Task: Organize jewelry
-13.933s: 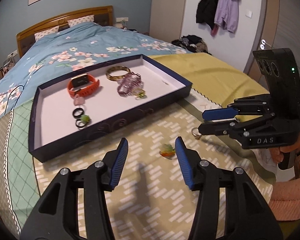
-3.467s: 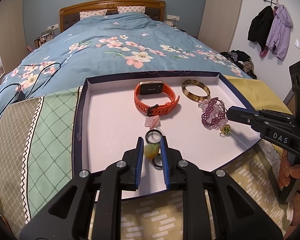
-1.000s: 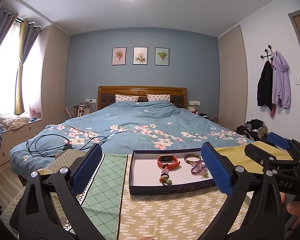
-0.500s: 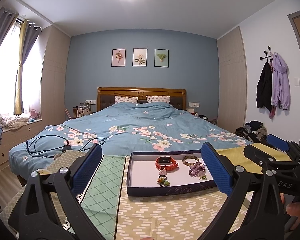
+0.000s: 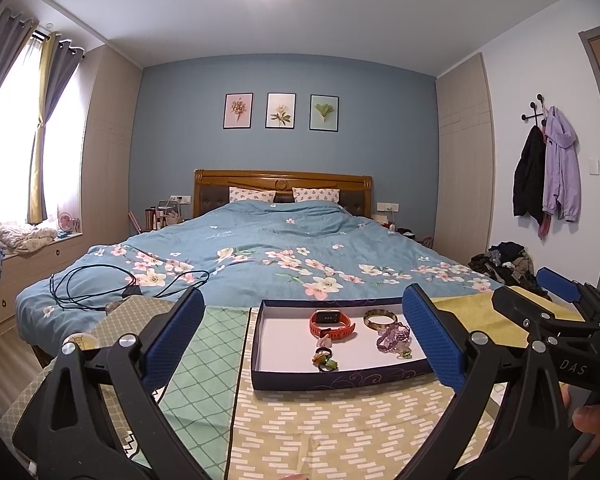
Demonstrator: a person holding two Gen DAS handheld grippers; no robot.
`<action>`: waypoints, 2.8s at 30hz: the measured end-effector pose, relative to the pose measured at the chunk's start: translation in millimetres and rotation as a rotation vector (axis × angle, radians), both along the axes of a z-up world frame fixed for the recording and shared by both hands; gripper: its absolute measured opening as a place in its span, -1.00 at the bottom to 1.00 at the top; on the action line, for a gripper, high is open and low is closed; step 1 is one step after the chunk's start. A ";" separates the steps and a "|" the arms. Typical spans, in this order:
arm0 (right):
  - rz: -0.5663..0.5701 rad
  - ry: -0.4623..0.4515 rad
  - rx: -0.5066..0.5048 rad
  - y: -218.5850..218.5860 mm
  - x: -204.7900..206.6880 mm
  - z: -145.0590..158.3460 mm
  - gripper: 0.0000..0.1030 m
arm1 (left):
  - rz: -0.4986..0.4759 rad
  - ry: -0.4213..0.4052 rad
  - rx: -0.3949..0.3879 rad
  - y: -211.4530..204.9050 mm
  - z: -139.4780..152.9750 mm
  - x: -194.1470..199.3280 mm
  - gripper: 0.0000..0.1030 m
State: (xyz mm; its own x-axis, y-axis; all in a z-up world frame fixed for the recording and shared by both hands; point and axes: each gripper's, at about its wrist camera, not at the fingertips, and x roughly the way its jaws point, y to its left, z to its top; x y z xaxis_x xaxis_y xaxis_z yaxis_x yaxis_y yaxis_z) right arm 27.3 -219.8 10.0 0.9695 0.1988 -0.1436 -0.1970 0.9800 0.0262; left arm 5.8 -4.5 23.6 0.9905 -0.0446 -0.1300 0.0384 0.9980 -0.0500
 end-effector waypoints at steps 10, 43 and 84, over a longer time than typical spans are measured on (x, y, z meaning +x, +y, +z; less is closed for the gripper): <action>-0.002 0.003 -0.003 1.4 0.4 2.1 0.86 | -0.001 0.000 0.005 -2.1 -1.1 0.5 0.90; -0.007 0.001 -0.002 5.2 -0.4 1.6 0.86 | -0.012 0.006 -0.003 -2.3 -5.0 5.2 0.90; 0.009 -0.053 0.009 1.8 -6.5 26.3 0.86 | -0.048 0.025 -0.019 -2.0 9.0 12.4 0.90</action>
